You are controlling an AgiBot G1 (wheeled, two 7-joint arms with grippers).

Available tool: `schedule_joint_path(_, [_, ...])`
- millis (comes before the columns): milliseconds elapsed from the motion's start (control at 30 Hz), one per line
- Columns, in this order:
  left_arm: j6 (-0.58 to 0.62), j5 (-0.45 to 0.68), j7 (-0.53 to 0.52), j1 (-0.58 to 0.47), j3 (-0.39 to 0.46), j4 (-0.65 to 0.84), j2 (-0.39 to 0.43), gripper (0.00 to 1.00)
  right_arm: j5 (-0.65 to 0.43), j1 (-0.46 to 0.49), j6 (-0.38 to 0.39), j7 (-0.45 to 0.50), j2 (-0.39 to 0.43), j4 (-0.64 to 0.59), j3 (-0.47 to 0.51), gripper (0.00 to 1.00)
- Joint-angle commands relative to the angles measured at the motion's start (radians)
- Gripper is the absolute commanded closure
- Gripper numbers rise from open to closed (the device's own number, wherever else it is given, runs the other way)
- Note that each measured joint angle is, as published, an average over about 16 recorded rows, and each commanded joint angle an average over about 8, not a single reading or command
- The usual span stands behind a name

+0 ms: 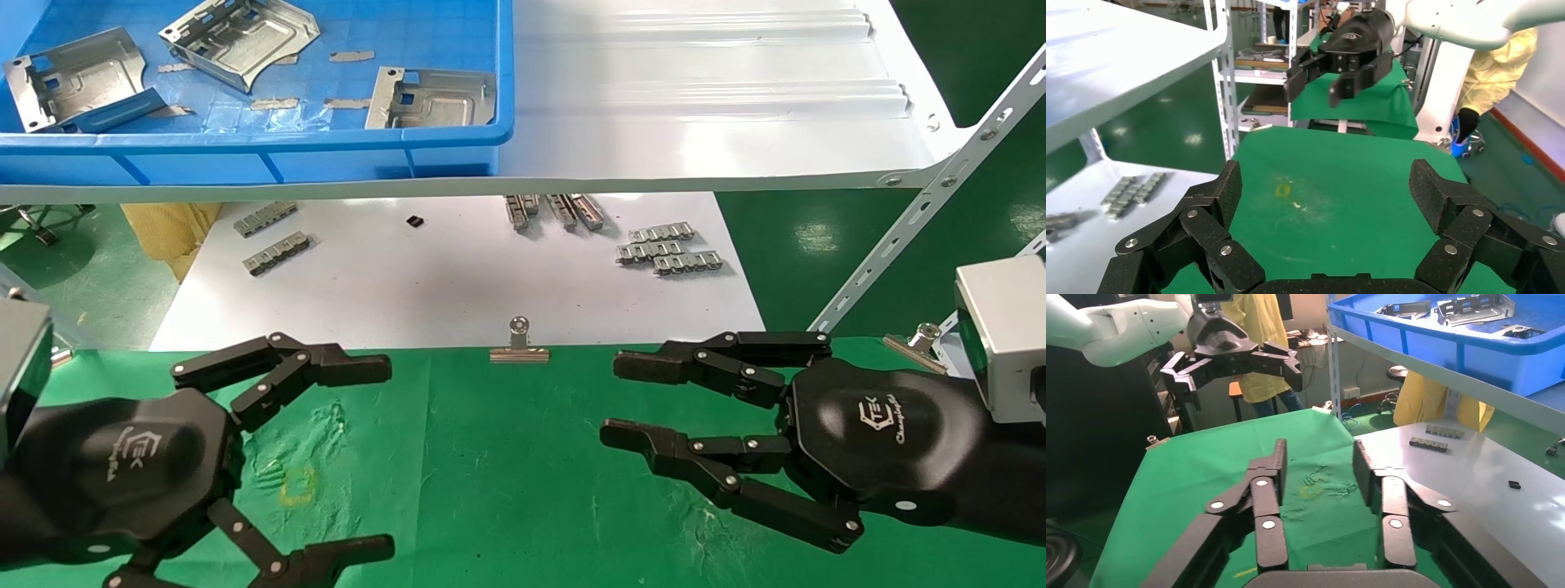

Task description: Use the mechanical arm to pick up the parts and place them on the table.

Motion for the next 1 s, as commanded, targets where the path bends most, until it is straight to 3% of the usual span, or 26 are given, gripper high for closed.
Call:
schedule_joint_path(33, [-0.001, -0.003, -0.009, -0.014, -0.002, -0.001, -0.001, 0.00, 0.000, 0.000, 0.000, 0.000, 0.000, 0.000, 0.000, 1.00])
schedule_joint_path(267, [-0.053, 0.137, -0.020, -0.275, 0.038, 0.181, 0.078, 0.00, 0.000, 0.000, 0.000, 0.000, 0.000, 0.000, 0.000, 1.00])
schedule_joint_path(567, [-0.143, 0.396, 0.029, -0.658, 0.153, 0.631, 0.261, 0.00, 0.000, 0.000, 0.000, 0.000, 0.000, 0.000, 0.000, 1.00])
schedule_joint_path(733, [-0.252, 0.501, 0.079, -0.792, 0.198, 0.845, 0.340, 0.00, 0.000, 0.000, 0.000, 0.000, 0.000, 0.000, 0.000, 1.00])
schedule_joint_path(900, [-0.437, 0.578, 0.115, -0.875, 0.226, 1.009, 0.410, 0.00, 0.000, 0.000, 0.000, 0.000, 0.000, 0.000, 0.000, 1.00])
schedule_joint_path(933, [-0.474, 0.590, 0.120, -0.886, 0.231, 1.036, 0.423, 0.00, 0.000, 0.000, 0.000, 0.000, 0.000, 0.000, 0.000, 0.95])
schedule_joint_path(1000, [-0.542, 0.609, 0.126, -0.904, 0.240, 1.085, 0.446, 0.00, 0.000, 0.000, 0.000, 0.000, 0.000, 0.000, 0.000, 0.70])
